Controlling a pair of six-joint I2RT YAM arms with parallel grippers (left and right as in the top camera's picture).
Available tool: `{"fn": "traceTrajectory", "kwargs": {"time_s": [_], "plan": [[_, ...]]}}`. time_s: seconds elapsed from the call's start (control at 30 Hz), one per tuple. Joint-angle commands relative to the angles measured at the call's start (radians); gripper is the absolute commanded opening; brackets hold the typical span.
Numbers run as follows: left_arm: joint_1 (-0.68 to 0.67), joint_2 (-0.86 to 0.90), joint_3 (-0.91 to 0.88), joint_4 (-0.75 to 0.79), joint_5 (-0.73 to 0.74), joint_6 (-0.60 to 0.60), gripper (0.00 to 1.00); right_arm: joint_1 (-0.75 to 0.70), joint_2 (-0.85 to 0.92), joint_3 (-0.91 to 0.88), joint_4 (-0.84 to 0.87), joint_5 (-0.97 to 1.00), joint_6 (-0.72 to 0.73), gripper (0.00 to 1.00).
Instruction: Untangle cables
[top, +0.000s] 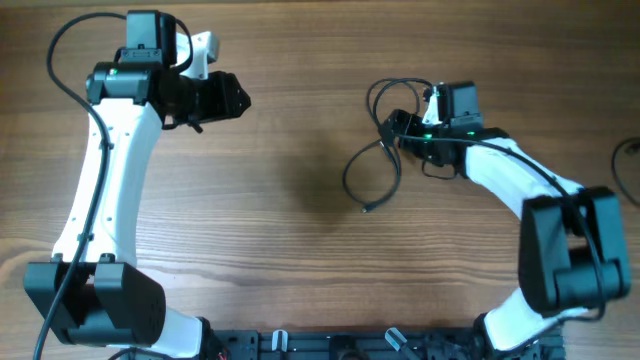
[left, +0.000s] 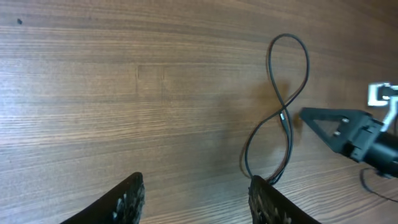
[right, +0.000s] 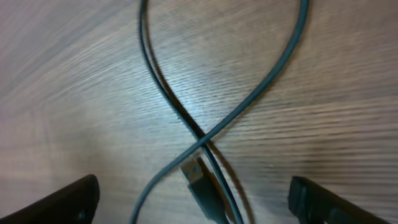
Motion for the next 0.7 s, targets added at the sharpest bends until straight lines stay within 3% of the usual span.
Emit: {"fn": "traceTrajectory", "kwargs": {"time_s": [0.0,0.17,0.33,0.5,0.67], "plan": [[-0.003,0.009,0.0,0.004,0.022,0.024,0.56,0.048,0.041,-0.003,0.034,-0.005,0.142,1.0],[-0.003,0.009,0.0,0.003,0.023,0.023,0.56,0.096,0.047,-0.003,0.026,0.019,0.143,0.99],[-0.003,0.009,0.0,-0.01,0.023,0.024,0.56,0.132,0.06,-0.003,-0.105,0.148,0.132,0.88],[-0.003,0.009,0.0,-0.049,0.023,0.028,0.56,0.131,0.101,-0.004,-0.261,0.226,-0.005,0.84],[-0.003,0.009,0.0,-0.06,0.023,0.028,0.55,0.131,0.119,-0.004,-0.439,0.264,-0.085,0.6]]}}
